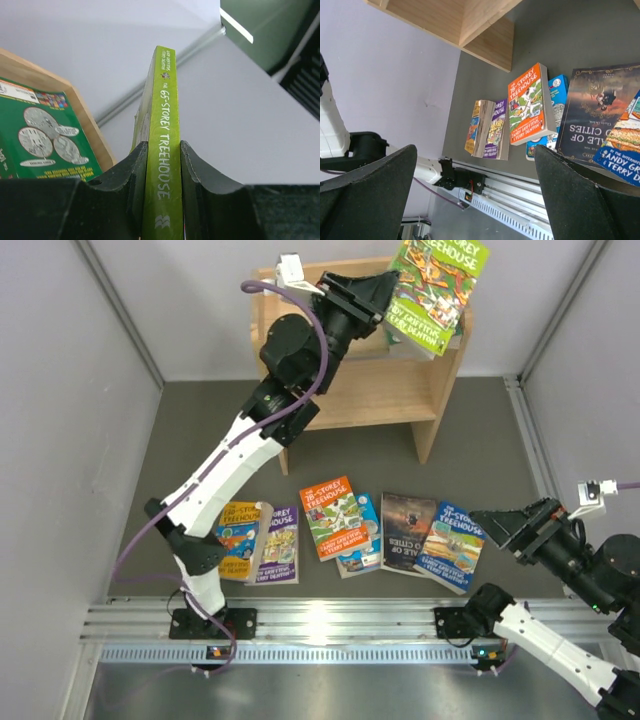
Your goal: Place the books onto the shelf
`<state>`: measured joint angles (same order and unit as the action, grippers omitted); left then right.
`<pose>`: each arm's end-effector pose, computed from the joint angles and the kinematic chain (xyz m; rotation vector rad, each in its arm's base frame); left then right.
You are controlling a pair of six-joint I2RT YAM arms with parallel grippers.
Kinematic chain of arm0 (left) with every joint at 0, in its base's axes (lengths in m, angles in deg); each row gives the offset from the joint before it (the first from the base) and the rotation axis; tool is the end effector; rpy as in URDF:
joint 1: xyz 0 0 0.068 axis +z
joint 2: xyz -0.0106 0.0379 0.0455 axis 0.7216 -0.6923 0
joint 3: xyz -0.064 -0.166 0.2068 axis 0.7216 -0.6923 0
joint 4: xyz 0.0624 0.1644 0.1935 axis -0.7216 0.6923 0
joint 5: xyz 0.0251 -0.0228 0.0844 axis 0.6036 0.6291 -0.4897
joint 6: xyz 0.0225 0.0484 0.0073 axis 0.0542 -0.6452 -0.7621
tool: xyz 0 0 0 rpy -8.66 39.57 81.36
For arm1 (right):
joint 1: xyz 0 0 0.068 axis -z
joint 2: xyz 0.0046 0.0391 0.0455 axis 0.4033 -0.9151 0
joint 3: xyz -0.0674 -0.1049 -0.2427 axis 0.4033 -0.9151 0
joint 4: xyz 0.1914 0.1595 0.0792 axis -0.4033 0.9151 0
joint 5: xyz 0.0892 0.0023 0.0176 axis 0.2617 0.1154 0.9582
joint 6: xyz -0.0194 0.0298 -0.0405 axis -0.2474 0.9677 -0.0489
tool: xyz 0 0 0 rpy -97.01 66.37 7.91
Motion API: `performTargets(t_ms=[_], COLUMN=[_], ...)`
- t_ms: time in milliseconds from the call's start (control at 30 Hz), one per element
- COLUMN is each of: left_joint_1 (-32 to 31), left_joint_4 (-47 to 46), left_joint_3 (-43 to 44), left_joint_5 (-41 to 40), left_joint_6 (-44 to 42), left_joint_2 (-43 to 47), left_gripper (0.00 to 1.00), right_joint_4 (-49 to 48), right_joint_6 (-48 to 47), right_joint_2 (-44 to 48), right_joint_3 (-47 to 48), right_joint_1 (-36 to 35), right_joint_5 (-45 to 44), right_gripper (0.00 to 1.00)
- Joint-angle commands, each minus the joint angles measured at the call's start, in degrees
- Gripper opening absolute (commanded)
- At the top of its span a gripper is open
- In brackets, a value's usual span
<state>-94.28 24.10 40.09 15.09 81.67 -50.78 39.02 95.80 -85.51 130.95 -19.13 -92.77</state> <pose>0.2529 -0.2689 0.5790 -0.2720 1.2174 -1.3918 -0.0031 -0.0135 0.4051 0.3820 1.8298 1.0483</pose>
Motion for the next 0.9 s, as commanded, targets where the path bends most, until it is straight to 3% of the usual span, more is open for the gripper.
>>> performTargets(t_ms=[0,133,267,533,633,667,767,800,867], left_joint_1=[-0.1,-0.7,-3.0,-6.8,-6.7,-6.7,-6.4,-6.1,-4.9], left_joint_4=[-17.4,-17.5,-15.7,-14.8,-13.2,-12.6,-11.1,-10.5,-8.0], left_joint_3=[2.0,5.4,10.9,5.4,7.9,10.2,12.3,12.4,12.7], left_joint_5=[-13.1,-21.7,-26.9,-37.8,-36.5,-35.7,-33.5,-32.5,-29.4], left_joint_6=[6.0,9.6,4.6,-5.4,-9.5,-10.7,-14.9,-15.9,-18.7], left_joint_2=[-3.2,-8.6,-14.0,-11.7,-13.2,-14.4,-15.6,-15.8,-15.9], left_gripper=[0.0,0.0,0.0,0.01,0.11,0.23,0.43,0.59,0.72], right_joint_4=[1.8,3.2,5.6,9.1,10.3,11.1,12.1,12.5,12.5], right_joint_6=[0.7,0.9,0.9,3.3,4.0,4.2,4.4,4.5,4.6], right_joint_2=[0.1,0.5,0.8,3.5,4.5,4.8,5.1,5.2,5.3], right_joint_3=[1.6,2.6,4.5,5.4,5.9,6.2,7.1,7.3,7.5], right_joint_1=[-0.5,-0.5,-1.2,-2.9,-3.2,-3.3,-3.6,-3.8,-3.8], right_joint_5=[-0.4,-1.2,-3.2,-6.2,-6.9,-7.1,-7.9,-7.9,-8.3], right_gripper=[1.0,1.0,1.0,1.0,1.0,1.0,1.0,1.0,1.0])
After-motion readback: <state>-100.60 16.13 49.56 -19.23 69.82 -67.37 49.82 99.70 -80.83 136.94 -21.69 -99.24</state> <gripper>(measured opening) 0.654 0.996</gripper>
